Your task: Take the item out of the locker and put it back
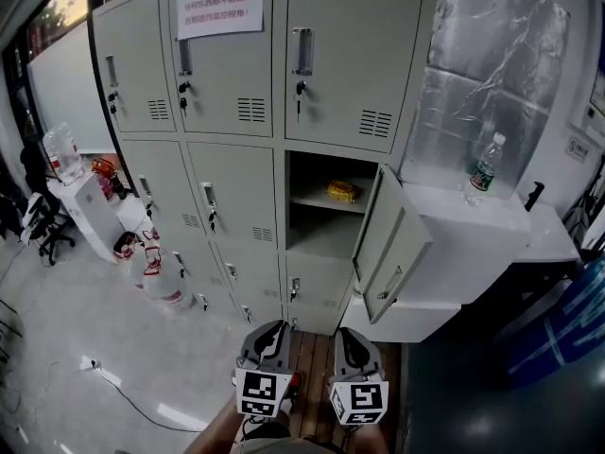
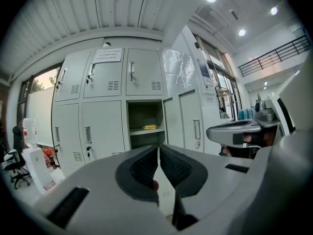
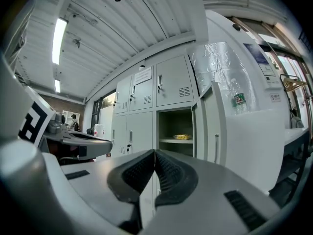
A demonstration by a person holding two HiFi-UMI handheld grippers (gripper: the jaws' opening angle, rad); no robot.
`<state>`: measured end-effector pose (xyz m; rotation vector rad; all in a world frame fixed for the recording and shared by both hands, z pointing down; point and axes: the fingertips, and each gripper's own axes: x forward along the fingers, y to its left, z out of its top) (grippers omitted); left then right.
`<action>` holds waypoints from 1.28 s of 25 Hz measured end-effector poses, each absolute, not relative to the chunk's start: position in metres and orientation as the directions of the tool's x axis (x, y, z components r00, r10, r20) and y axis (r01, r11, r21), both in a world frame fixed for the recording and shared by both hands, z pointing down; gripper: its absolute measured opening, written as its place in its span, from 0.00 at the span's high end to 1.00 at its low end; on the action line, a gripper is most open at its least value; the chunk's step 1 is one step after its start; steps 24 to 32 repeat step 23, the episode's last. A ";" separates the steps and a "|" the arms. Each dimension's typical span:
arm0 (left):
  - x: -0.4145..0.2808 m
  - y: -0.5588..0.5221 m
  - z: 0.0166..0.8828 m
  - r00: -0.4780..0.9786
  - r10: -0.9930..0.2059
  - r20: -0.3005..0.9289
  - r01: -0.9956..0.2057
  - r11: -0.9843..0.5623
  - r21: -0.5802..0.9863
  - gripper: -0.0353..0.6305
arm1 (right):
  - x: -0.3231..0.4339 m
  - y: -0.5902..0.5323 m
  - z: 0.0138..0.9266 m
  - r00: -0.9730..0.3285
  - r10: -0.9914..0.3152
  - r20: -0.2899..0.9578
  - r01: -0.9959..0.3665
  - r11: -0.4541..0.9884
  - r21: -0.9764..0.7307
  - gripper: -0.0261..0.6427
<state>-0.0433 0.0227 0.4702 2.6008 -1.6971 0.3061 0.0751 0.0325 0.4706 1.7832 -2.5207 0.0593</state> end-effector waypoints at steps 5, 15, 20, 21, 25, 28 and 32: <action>-0.047 0.031 0.470 0.393 -0.904 0.167 -0.907 -0.411 -0.088 0.89 | 0.070 0.041 0.473 -0.334 -0.940 0.066 -0.942 0.335 0.003 0.93; -0.046 0.027 0.468 0.403 -0.901 0.164 -0.903 -0.420 -0.092 0.89 | 0.066 0.037 0.471 -0.335 -0.940 0.069 -0.942 0.336 0.006 0.93; -0.044 0.025 0.467 0.405 -0.900 0.160 -0.902 -0.422 -0.091 0.89 | 0.067 0.033 0.470 -0.336 -0.940 0.067 -0.942 0.337 0.005 0.94; -0.044 0.024 0.466 0.405 -0.901 0.159 -0.902 -0.421 -0.091 0.89 | 0.067 0.032 0.469 -0.336 -0.940 0.065 -0.942 0.337 0.005 0.93; -0.045 0.023 0.465 0.404 -0.902 0.155 -0.903 -0.420 -0.091 0.89 | 0.066 0.030 0.468 -0.336 -0.940 0.063 -0.941 0.337 0.006 0.93; -0.045 0.023 0.465 0.404 -0.902 0.155 -0.903 -0.420 -0.091 0.89 | 0.066 0.030 0.468 -0.336 -0.940 0.063 -0.941 0.337 0.006 0.93; -0.045 0.023 0.465 0.404 -0.902 0.155 -0.903 -0.420 -0.091 0.89 | 0.066 0.030 0.468 -0.336 -0.940 0.063 -0.941 0.337 0.006 0.93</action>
